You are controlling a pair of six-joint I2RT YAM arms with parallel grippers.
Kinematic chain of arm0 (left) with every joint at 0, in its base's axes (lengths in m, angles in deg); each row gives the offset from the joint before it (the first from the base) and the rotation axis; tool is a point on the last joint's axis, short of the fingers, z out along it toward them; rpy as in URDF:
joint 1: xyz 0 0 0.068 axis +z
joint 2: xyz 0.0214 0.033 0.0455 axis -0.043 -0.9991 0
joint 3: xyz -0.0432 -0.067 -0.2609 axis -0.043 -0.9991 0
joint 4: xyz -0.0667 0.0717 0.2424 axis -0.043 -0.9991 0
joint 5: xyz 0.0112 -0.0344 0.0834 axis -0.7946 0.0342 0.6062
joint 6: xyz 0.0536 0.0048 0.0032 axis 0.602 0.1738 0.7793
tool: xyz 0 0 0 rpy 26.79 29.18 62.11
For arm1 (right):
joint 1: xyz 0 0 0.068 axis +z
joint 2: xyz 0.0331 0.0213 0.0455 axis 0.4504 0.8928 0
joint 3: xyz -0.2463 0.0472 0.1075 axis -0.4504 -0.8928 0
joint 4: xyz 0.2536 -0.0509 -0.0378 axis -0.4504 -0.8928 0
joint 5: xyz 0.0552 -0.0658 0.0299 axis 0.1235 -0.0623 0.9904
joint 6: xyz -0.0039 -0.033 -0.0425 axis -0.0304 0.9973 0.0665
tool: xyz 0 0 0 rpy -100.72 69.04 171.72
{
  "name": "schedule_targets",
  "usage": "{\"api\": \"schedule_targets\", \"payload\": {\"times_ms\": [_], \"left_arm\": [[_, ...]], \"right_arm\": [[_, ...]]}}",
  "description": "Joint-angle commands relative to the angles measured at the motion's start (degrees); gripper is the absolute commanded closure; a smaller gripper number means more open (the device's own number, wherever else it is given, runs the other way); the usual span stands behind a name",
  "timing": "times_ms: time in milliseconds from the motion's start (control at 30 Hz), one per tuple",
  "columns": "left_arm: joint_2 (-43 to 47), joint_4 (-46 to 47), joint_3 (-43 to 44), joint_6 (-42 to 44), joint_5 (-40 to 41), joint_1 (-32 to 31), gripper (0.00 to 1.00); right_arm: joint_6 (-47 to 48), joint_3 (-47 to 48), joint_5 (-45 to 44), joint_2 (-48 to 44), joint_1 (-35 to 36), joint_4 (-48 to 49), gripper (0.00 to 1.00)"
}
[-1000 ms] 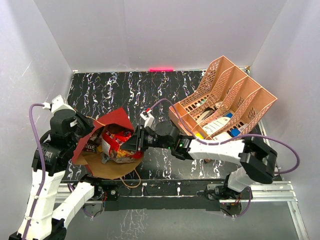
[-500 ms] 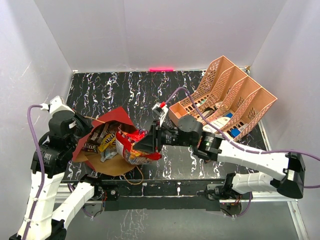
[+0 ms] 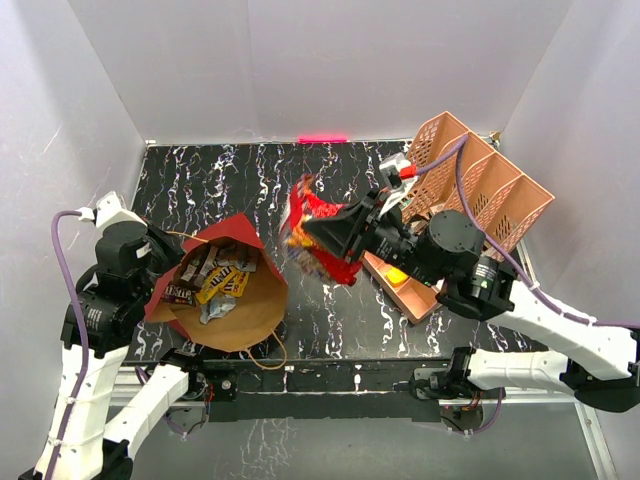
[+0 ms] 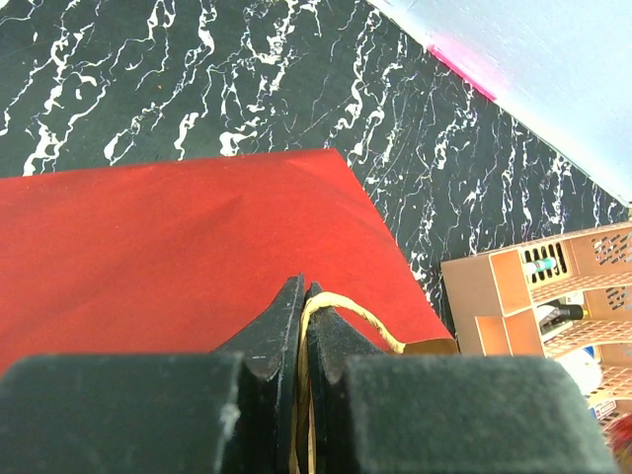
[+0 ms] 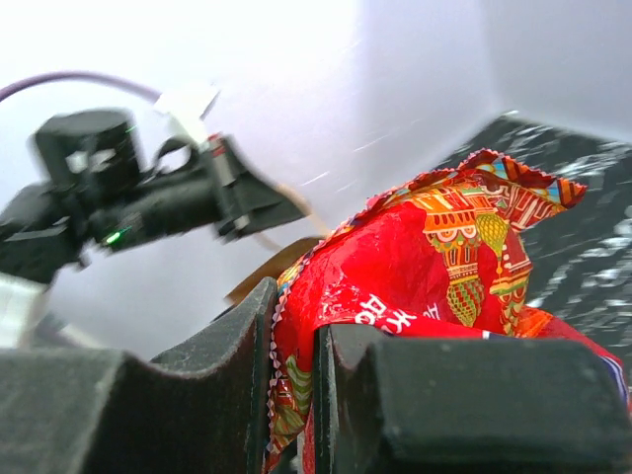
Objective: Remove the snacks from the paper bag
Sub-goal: Place the snack at the center of the board.
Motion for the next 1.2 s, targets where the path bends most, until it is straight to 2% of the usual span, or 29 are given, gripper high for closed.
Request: {"api": "schedule_targets", "payload": {"times_ms": [0, 100, 467, 567, 700, 767, 833, 967, 1100, 1167], "left_arm": [[0.4, 0.3, 1.7, 0.7, 2.0, -0.2, 1.00], [0.5, 0.5, 2.0, 0.9, 2.0, -0.2, 1.00], [-0.4, -0.1, 4.3, 1.0, 0.4, -0.2, 1.00], [-0.3, -0.2, 4.0, 0.3, -0.9, -0.2, 1.00], [0.2, -0.6, 3.2, -0.8, -1.9, -0.2, 1.00], [0.6, -0.6, 2.7, -0.9, -2.2, -0.2, 1.00], [0.8, -0.7, 2.4, -0.9, -2.1, -0.2, 1.00], [0.5, -0.6, 2.6, -0.7, -2.1, -0.2, 1.00], [0.2, -1.3, 3.5, 0.0, -2.0, -0.2, 1.00], [0.4, -1.5, 3.4, 0.2, -1.8, -0.2, 1.00]], "right_arm": [[10.3, 6.8, -18.2, 3.2, -0.4, 6.5, 0.93], [15.1, 9.3, -18.0, 8.8, -3.8, 7.0, 0.93], [21.4, 21.1, 10.3, 35.2, -27.5, 14.5, 0.93], [23.4, 29.5, 17.0, 43.3, -32.2, 11.8, 0.93], [33.1, 45.7, 12.5, 58.0, -32.9, -3.8, 0.93], [34.1, 48.6, 10.9, 61.5, -32.7, -6.7, 0.93], [34.0, 46.9, 11.6, 63.4, -31.4, -6.0, 0.93], [25.6, 36.3, 14.1, 65.9, -29.0, 1.5, 0.86], [15.7, 35.1, 16.1, 69.9, -28.9, -2.5, 0.59], [12.9, 34.6, 20.7, 69.2, -29.0, -5.2, 0.51]]}}
